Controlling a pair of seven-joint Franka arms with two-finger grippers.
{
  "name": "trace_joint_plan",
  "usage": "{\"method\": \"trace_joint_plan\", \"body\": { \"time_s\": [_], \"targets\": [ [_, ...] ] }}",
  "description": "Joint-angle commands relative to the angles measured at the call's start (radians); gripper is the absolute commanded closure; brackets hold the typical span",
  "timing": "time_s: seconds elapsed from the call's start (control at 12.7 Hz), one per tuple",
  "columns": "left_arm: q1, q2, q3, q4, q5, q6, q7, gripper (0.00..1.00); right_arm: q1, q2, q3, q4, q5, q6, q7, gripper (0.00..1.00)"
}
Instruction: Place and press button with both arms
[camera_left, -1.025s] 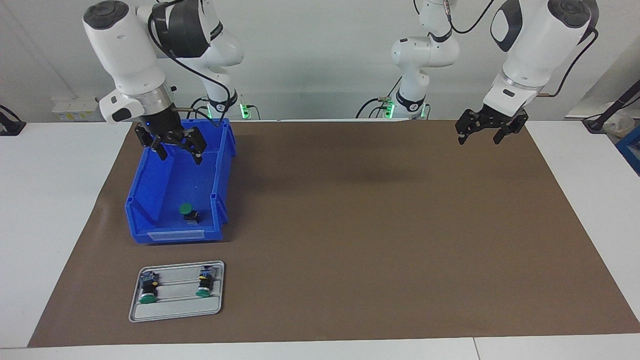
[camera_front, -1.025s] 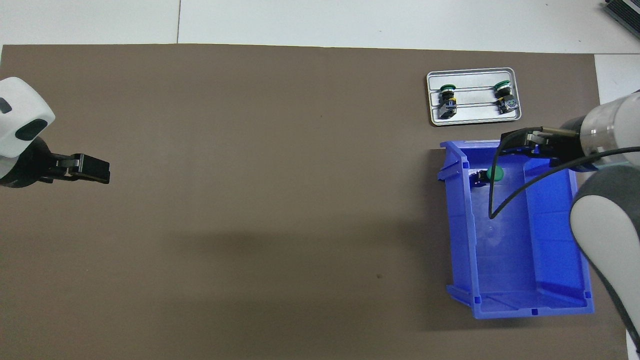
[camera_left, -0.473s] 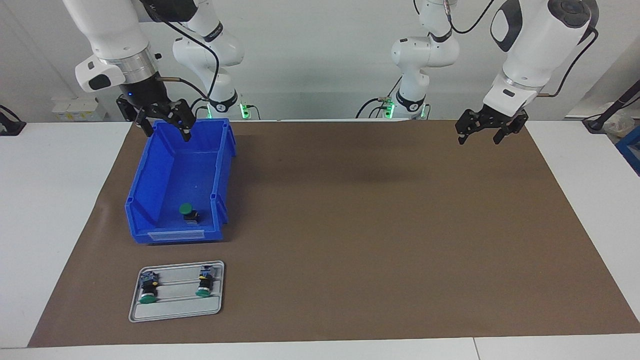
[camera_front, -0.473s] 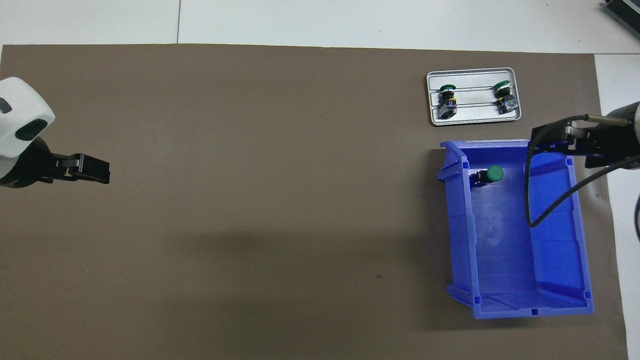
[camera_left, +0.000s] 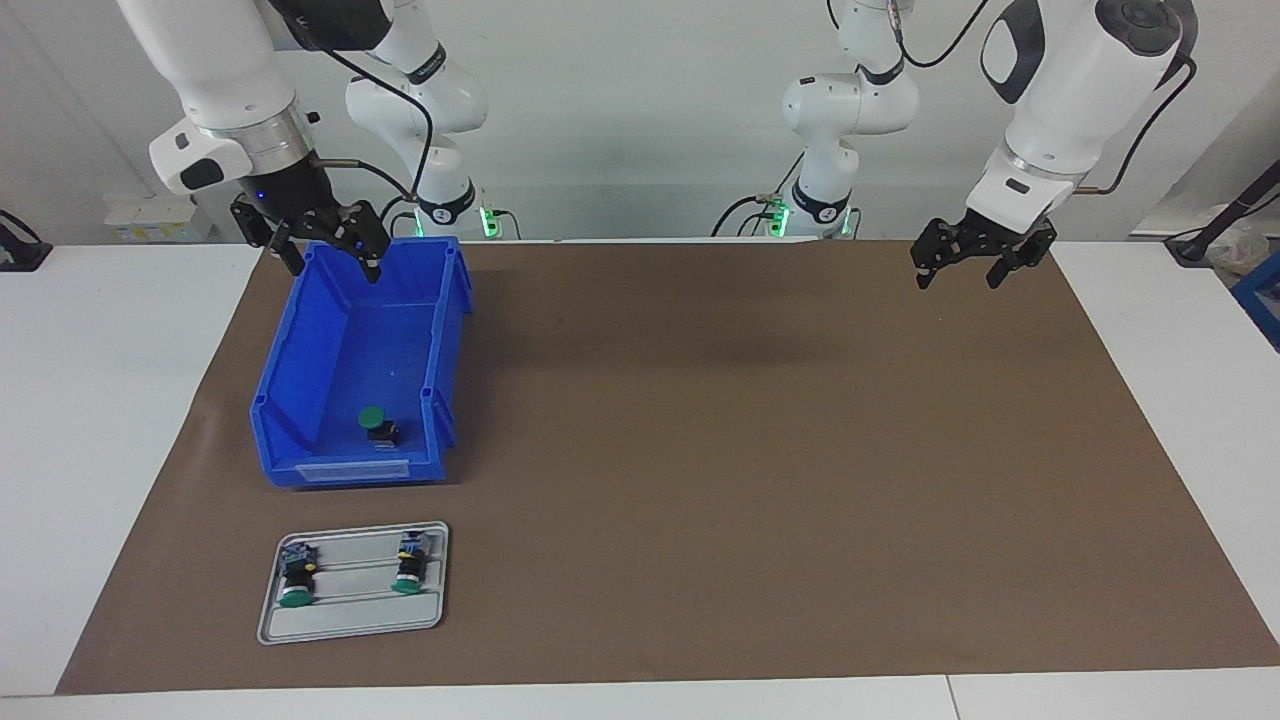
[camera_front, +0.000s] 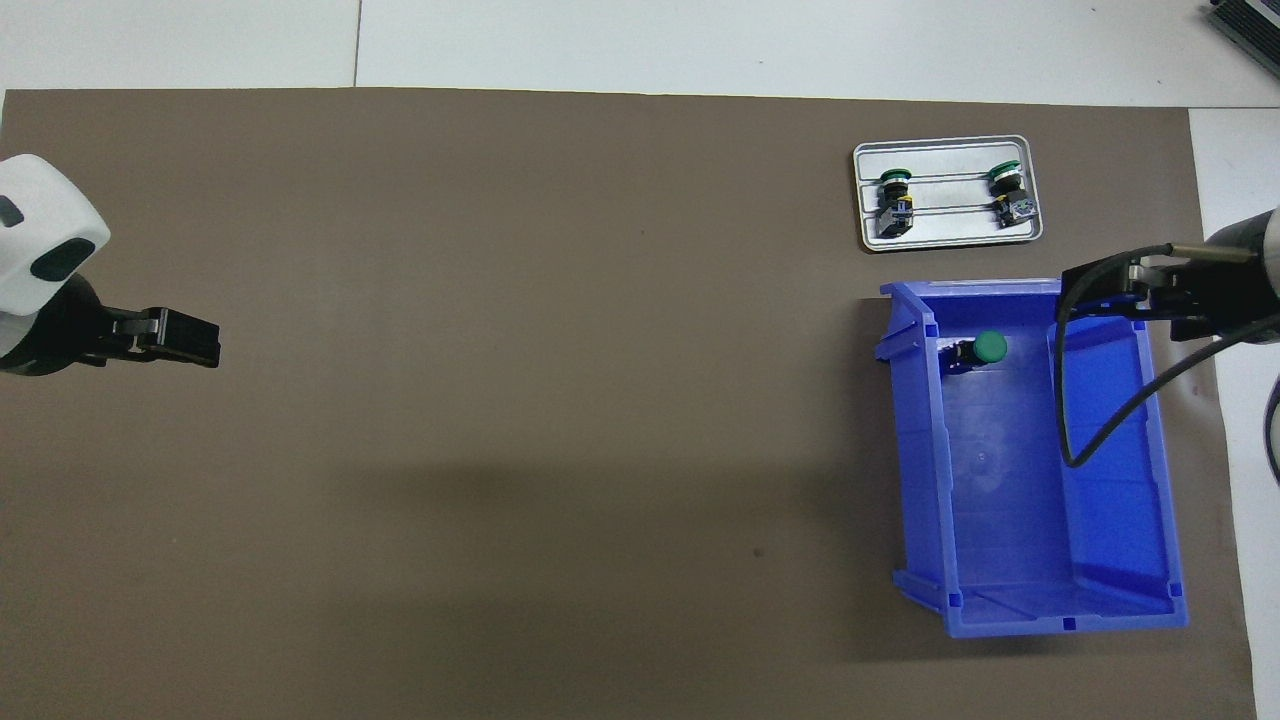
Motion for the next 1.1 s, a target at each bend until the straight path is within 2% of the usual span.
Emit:
{"method": "trace_joint_plan", "body": {
  "time_s": [0.0,1.02],
  "targets": [
    [0.014,-0.027,-0.008,-0.027,0.012,-0.005,0.012,0.0,-0.01,-0.01,0.005,-0.015,-0.015,-0.007,-0.03,0.0],
    [0.013,-0.027,-0.008,-0.027,0.014,-0.005,0.012,0.0,-0.01,-0.013,0.004,-0.039,-0.041,-0.005,-0.053,0.01]
  ]
}}
